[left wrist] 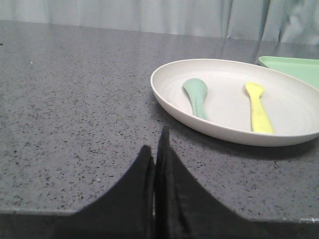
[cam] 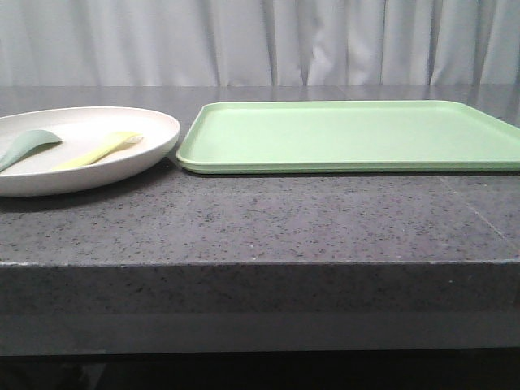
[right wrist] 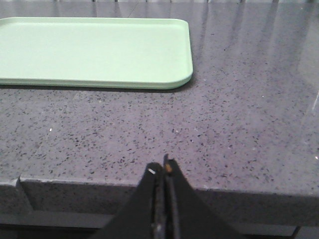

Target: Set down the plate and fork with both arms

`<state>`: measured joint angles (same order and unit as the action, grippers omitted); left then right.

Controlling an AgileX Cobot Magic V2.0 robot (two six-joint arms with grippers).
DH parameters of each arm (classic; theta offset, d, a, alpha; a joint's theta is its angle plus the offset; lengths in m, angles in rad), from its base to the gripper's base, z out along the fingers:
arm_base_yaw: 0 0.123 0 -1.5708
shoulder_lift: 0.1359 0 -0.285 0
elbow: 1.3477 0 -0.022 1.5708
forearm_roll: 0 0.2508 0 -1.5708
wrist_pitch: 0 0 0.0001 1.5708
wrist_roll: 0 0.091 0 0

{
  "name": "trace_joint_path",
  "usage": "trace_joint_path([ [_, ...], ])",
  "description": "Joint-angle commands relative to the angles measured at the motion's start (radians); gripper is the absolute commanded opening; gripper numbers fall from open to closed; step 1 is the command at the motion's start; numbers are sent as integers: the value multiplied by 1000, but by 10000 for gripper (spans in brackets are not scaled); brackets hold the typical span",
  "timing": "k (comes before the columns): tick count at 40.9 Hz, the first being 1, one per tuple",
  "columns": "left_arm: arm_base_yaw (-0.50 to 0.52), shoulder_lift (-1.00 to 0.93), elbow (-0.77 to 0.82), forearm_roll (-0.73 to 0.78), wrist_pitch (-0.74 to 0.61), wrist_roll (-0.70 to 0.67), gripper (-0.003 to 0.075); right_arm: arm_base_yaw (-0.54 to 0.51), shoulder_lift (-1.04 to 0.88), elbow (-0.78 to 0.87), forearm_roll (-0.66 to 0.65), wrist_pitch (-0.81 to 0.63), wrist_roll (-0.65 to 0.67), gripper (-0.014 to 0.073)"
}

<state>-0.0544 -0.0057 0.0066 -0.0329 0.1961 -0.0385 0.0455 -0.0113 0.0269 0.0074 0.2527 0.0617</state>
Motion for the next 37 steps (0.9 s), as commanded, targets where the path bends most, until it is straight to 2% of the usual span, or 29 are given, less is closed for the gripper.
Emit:
trace_joint_path([
  [1,2,-21,2,-3,-86,2,-18,-4,-18,-4,-7,-84,-7,-67],
  [37,2,-21,2,-3,-108,2,-18,-4,-18,-4,-7,-116,-6,-67],
])
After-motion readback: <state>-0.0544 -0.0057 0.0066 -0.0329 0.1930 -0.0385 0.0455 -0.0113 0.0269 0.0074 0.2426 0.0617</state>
